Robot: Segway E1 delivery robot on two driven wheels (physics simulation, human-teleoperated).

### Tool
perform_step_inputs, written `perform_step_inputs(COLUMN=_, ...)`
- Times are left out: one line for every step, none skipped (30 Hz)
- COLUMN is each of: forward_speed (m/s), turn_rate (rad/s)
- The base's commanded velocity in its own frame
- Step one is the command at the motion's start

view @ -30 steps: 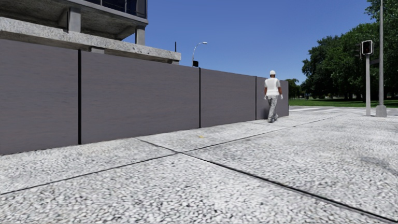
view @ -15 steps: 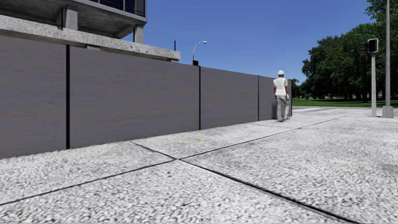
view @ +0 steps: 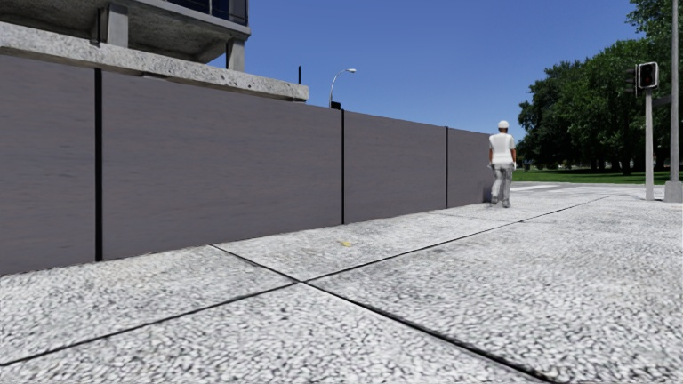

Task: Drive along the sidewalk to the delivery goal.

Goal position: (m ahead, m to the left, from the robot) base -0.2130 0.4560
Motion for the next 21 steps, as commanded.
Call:
perform_step_inputs(forward_speed=0.0, turn_rate=0.0)
perform_step_inputs(forward_speed=0.0, turn_rate=0.0)
perform_step_inputs(forward_speed=0.0, turn_rate=0.0)
perform_step_inputs(forward_speed=0.0, turn_rate=0.0)
perform_step_inputs(forward_speed=0.0, turn_rate=0.0)
perform_step_inputs(forward_speed=0.0, turn_rate=0.0)
perform_step_inputs(forward_speed=0.0, turn_rate=0.0)
perform_step_inputs(forward_speed=0.0, turn_rate=0.0)
perform_step_inputs(forward_speed=0.0, turn_rate=0.0)
perform_step_inputs(forward_speed=0.0, turn_rate=0.0)
perform_step_inputs(forward_speed=0.0, turn_rate=0.0)
perform_step_inputs(forward_speed=0.0, turn_rate=0.0)
perform_step_inputs(forward_speed=0.0, turn_rate=0.0)
perform_step_inputs(forward_speed=0.0, turn_rate=0.0)
perform_step_inputs(forward_speed=0.0, turn_rate=0.0)
perform_step_inputs(forward_speed=0.0, turn_rate=0.0)
perform_step_inputs(forward_speed=0.0, turn_rate=0.0)
perform_step_inputs(forward_speed=0.0, turn_rate=0.0)
perform_step_inputs(forward_speed=0.0, turn_rate=0.0)
perform_step_inputs(forward_speed=0.0, turn_rate=0.0)
perform_step_inputs(forward_speed=0.0, turn_rate=0.0)
